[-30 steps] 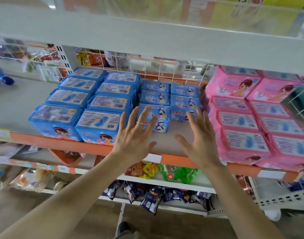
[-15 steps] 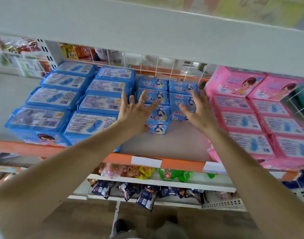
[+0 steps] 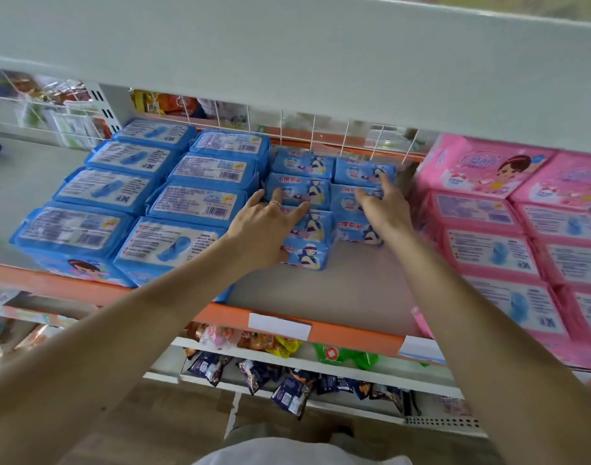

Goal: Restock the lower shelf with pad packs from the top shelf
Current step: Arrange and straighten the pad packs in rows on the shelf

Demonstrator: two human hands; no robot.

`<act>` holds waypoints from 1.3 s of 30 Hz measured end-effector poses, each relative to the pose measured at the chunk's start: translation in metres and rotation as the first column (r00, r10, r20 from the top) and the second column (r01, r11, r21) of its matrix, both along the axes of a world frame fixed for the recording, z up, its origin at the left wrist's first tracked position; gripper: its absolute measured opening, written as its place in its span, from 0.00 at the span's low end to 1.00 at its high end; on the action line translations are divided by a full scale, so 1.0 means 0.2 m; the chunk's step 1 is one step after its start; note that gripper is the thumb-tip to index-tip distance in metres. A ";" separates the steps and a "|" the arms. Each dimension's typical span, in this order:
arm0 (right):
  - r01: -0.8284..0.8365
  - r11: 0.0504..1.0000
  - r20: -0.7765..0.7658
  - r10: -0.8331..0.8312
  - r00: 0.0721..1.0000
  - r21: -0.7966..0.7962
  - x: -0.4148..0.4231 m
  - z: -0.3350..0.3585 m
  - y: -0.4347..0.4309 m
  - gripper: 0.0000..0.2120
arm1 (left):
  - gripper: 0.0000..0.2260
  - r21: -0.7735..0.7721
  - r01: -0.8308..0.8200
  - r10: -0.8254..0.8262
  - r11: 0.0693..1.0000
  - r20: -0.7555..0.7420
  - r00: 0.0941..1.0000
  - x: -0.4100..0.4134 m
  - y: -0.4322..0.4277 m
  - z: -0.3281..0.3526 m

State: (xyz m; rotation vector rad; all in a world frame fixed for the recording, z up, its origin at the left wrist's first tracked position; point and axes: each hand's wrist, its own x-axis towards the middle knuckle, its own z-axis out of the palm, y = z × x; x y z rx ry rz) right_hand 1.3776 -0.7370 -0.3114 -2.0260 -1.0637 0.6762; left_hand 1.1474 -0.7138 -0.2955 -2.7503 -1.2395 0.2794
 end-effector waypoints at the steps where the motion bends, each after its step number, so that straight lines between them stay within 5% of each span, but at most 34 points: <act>1: 0.005 1.000 -0.004 -0.005 1.000 0.011 0.00 0.00 0.00 0.32 | 0.43 0.007 0.001 -0.001 1.000 -0.002 1.000 0.01 -0.01 0.00; 9: 0.100 0.993 -0.118 -0.092 0.989 0.057 0.04 0.02 0.00 0.31 | 0.53 0.055 -0.034 0.035 0.998 -0.016 0.999 0.00 -0.01 0.03; 13: 0.147 0.984 -0.133 -0.133 0.982 0.101 0.05 0.03 0.03 0.31 | 0.62 -0.082 -0.062 0.059 0.995 -0.034 0.998 0.07 0.13 0.14; 18: 0.199 0.976 -0.272 -0.169 0.947 0.085 0.08 0.00 0.07 0.27 | 0.63 -0.374 -0.099 0.036 0.922 -0.172 0.985 0.13 0.28 0.19; 23: 0.267 0.960 -0.470 -0.198 0.860 0.084 0.06 -0.03 0.09 0.25 | 0.60 -0.262 0.044 -0.085 0.964 -0.146 0.986 0.12 0.31 0.13; 27: 0.261 0.963 -0.355 -0.220 0.909 0.070 0.03 -0.02 0.09 0.27 | 0.58 -0.288 0.032 -0.081 0.957 -0.159 0.984 0.12 0.29 0.14; 31: 0.184 0.967 0.072 -0.199 0.977 0.176 -0.02 0.03 -0.06 0.32 | 0.59 -0.238 -0.003 -0.044 0.971 -0.191 0.981 0.07 0.23 0.16; 34: 0.059 0.928 0.311 -0.182 0.933 0.367 -0.19 0.04 -0.32 0.21 | 0.59 -0.071 0.060 -0.072 0.996 -0.169 0.983 -0.06 0.14 0.13; 39: -0.163 0.961 0.175 0.125 0.977 0.222 -0.42 -0.09 -0.44 0.20 | 0.53 -0.084 0.075 -0.076 0.994 -0.001 0.997 -0.14 0.10 0.09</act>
